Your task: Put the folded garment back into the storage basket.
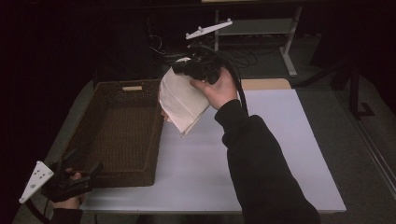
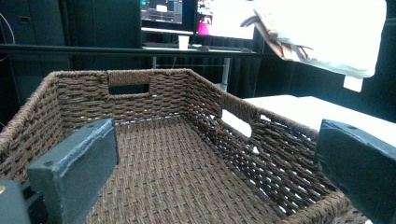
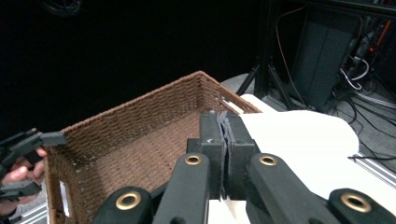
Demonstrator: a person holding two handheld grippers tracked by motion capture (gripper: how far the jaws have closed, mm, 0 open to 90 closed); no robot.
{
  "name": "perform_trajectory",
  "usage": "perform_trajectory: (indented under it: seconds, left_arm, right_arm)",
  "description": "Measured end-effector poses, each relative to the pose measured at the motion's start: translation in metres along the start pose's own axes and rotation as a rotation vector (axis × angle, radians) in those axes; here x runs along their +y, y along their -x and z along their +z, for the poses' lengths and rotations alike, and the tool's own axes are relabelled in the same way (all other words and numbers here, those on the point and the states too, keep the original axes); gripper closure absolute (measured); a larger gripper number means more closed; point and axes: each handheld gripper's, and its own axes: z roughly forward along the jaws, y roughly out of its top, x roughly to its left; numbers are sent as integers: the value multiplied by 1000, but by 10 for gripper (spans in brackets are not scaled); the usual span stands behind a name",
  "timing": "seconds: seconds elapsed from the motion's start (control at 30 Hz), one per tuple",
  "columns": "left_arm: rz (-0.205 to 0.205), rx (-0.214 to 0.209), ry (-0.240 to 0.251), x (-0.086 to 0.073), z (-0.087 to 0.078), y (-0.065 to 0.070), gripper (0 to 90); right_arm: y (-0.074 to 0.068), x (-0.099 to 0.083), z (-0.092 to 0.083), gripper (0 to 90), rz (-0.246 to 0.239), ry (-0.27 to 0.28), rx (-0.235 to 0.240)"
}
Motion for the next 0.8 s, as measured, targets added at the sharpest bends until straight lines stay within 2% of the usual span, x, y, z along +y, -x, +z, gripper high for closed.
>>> perform_trajectory:
  seconds: [0.3,0.53,0.8]
  left_arm:
    - [-2,1,-2,0,1,1,0]
    - [1,3,-5,0,1,1,0]
    - [-3,5,-1,0,1,1,0]
  right_arm:
    - [-13,10,20,868,-6,12,37]
    - [-28,24,40,868,-30,12,75]
    - [-39,35,50,868,-43,13,94]
